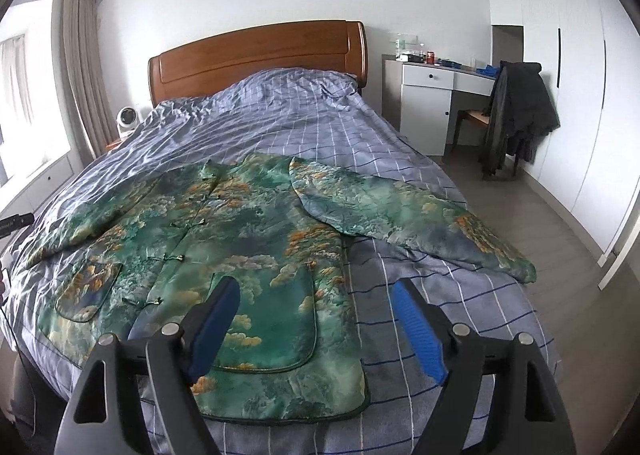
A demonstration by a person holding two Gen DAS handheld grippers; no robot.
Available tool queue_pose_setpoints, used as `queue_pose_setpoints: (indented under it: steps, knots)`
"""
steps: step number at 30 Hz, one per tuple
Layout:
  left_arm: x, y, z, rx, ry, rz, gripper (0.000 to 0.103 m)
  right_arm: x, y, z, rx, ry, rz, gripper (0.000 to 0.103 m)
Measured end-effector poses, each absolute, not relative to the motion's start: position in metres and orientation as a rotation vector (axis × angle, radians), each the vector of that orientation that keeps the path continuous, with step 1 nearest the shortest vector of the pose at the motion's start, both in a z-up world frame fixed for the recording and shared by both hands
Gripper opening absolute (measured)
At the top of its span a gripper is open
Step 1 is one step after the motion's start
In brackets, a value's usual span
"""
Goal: Fold large clothes
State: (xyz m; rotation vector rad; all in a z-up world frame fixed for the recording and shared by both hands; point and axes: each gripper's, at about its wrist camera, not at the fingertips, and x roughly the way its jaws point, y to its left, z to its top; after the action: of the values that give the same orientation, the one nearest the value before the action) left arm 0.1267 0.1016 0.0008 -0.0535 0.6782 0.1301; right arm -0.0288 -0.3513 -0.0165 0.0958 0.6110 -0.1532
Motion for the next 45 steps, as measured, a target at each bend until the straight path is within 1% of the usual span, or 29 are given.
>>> queue_pose_setpoints:
  steps: [4,14,31,34,39,42,43,45]
  knots:
    - [0.123,0.091,0.004,-0.043,0.655,0.114,0.102,-0.028,-0.35,-0.013,0.083,0.601,-0.161,0.081]
    - [0.122,0.076,0.002,-0.022,0.669,0.123,0.102,-0.017,-0.349,-0.02,0.075,0.651,-0.156,0.081]
    - [0.119,0.06,0.0,0.068,0.68,0.159,0.102,-0.006,-0.345,-0.022,0.012,0.659,-0.218,0.081]
    - [0.118,0.057,-0.001,0.067,0.688,0.143,0.102,-0.003,-0.345,-0.022,0.001,0.664,-0.232,0.092]
    - [0.114,0.052,-0.009,0.049,0.716,0.089,0.102,0.003,-0.342,-0.021,-0.035,0.67,-0.241,0.093]
    - [0.109,0.047,-0.02,0.044,0.744,0.068,0.102,0.009,-0.34,-0.02,-0.059,0.678,-0.258,0.099]
    - [0.107,0.043,-0.025,0.054,0.759,0.06,0.102,0.011,-0.34,-0.02,-0.069,0.683,-0.263,0.102]
    - [0.105,0.036,-0.034,0.083,0.792,0.045,0.102,0.014,-0.339,-0.018,-0.084,0.688,-0.264,0.102]
